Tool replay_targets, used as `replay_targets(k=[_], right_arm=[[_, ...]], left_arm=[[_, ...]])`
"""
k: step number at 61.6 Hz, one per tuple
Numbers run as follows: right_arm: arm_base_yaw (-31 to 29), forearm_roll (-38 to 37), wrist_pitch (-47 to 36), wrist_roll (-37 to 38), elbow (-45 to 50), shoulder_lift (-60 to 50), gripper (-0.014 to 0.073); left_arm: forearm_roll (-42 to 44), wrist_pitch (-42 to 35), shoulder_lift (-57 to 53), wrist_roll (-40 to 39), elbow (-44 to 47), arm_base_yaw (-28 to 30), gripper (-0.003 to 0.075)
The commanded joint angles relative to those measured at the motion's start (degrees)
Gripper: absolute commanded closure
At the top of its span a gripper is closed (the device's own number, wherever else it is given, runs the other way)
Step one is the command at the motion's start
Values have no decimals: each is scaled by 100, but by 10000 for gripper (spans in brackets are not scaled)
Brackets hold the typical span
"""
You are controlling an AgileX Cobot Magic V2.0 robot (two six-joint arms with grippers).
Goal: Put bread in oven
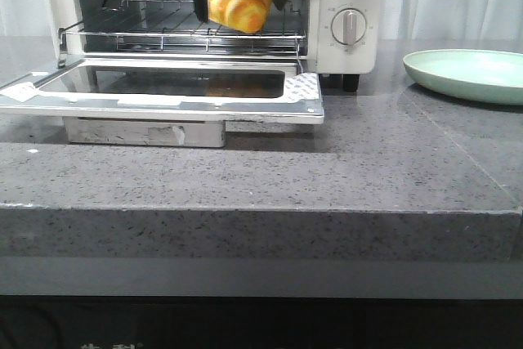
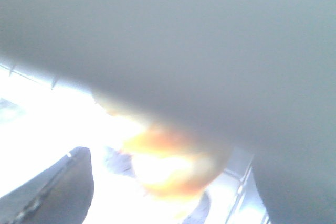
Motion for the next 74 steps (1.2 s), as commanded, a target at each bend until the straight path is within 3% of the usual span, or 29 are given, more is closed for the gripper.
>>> replay_targets(k=[1, 19, 33, 43, 59, 74], right_arm=[[212, -53, 457, -54, -71, -668, -40], [636, -630, 452, 123, 909, -1546, -40], [535, -719, -171, 118, 2629, -2753, -40], [109, -666, -1057, 110, 4221, -3974, -40], [-1018, -446, -1753, -101, 6120, -5960, -40], [-1169, -398, -2672, -256, 7489, -7815, -40]], left_arm=[[47, -410, -14, -44, -158, -17, 738], [57, -410, -14, -44, -158, -17, 738], [57, -410, -14, -44, -158, -17, 738], [57, -410, -14, -44, -158, -17, 738], [57, -410, -14, -44, -158, -17, 738], [57, -410, -14, -44, -158, -17, 738]])
